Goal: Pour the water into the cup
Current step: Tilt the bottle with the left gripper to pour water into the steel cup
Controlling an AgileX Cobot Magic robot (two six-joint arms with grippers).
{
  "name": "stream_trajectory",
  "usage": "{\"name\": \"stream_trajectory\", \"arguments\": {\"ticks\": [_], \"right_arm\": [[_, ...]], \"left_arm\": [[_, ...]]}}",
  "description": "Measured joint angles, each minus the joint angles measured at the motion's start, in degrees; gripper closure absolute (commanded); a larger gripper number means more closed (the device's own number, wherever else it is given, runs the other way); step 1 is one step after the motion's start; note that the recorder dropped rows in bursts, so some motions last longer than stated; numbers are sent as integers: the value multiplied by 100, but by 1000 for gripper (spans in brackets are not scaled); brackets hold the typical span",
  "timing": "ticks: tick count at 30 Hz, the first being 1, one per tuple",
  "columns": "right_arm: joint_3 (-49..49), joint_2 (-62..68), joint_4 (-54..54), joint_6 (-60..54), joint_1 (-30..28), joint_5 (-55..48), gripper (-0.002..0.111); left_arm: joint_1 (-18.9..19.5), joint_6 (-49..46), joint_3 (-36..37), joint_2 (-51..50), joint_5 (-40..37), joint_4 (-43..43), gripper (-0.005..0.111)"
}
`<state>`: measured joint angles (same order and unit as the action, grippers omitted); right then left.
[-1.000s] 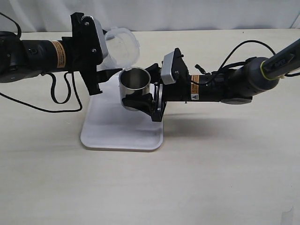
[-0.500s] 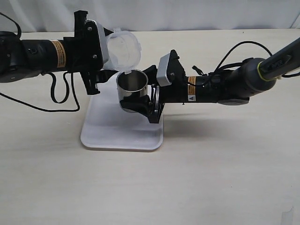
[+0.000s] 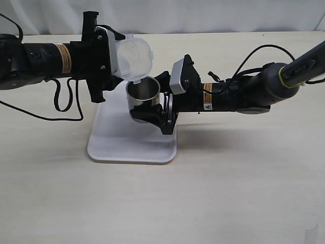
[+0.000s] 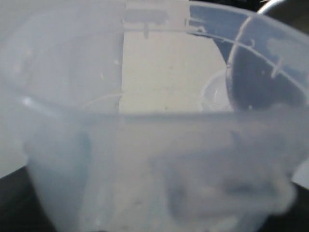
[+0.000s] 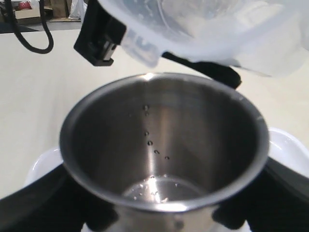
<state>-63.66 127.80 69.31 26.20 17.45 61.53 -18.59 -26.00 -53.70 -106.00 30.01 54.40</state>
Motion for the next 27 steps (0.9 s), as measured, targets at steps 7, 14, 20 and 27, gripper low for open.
{"name": "stream_trajectory", "arguments": {"ticks": [7,14,20,27], "right_arm": [[0,0,195,0,0,49,104],[0,0,231,0,0,135,104],[0,0,270,0,0,135,104],[0,0,418,0,0,197,104]], "left_arm": [[0,-320,0,0,0,-37,107],[0,-724,0,0,0,-37,107],[0,-850,0,0,0,-37,107],[0,-963,0,0,0,-37,107]]}}
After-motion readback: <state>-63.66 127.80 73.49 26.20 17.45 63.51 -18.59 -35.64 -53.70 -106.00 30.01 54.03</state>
